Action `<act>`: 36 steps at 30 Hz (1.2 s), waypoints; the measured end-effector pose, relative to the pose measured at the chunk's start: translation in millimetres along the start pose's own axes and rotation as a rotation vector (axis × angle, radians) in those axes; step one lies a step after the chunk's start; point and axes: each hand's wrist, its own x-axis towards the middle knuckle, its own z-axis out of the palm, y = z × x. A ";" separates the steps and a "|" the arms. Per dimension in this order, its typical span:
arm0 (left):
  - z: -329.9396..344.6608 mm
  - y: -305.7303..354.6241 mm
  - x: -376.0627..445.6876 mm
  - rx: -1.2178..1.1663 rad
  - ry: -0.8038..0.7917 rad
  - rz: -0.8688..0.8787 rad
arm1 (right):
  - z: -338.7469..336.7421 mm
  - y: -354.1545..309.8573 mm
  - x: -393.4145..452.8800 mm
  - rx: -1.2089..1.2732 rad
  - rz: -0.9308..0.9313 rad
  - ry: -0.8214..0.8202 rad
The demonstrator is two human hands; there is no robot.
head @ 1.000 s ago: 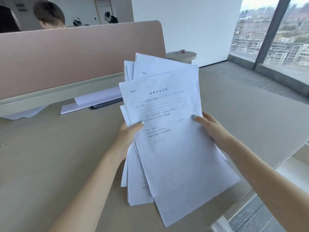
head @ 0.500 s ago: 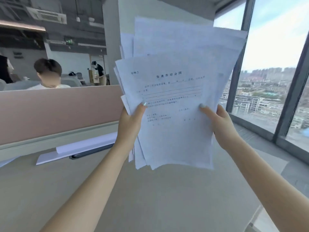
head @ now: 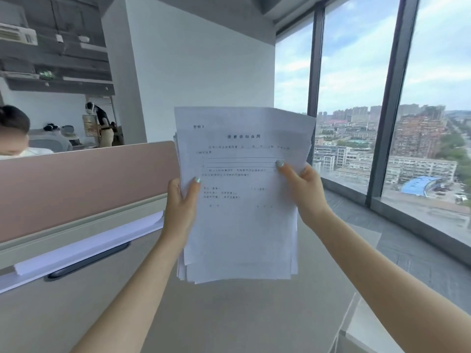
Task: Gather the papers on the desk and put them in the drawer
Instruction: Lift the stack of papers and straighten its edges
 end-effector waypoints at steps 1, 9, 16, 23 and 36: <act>4.5 -2.0 -0.7 -0.005 -0.007 -0.001 | -4.2 -3.0 3.6 0.010 0.006 0.008; 27.5 -77.0 -37.1 0.069 -0.101 -0.198 | -56.7 68.4 -32.1 -0.198 0.558 -0.180; 59.9 -38.3 -8.5 0.021 -0.182 -0.058 | -57.6 36.0 4.9 -0.159 0.340 0.060; 75.0 -44.0 2.1 -0.030 -0.230 -0.092 | -83.7 30.2 14.8 -0.200 0.298 -0.045; 76.3 -38.2 2.5 -0.033 -0.276 -0.019 | -86.4 25.9 13.8 -0.009 0.240 -0.002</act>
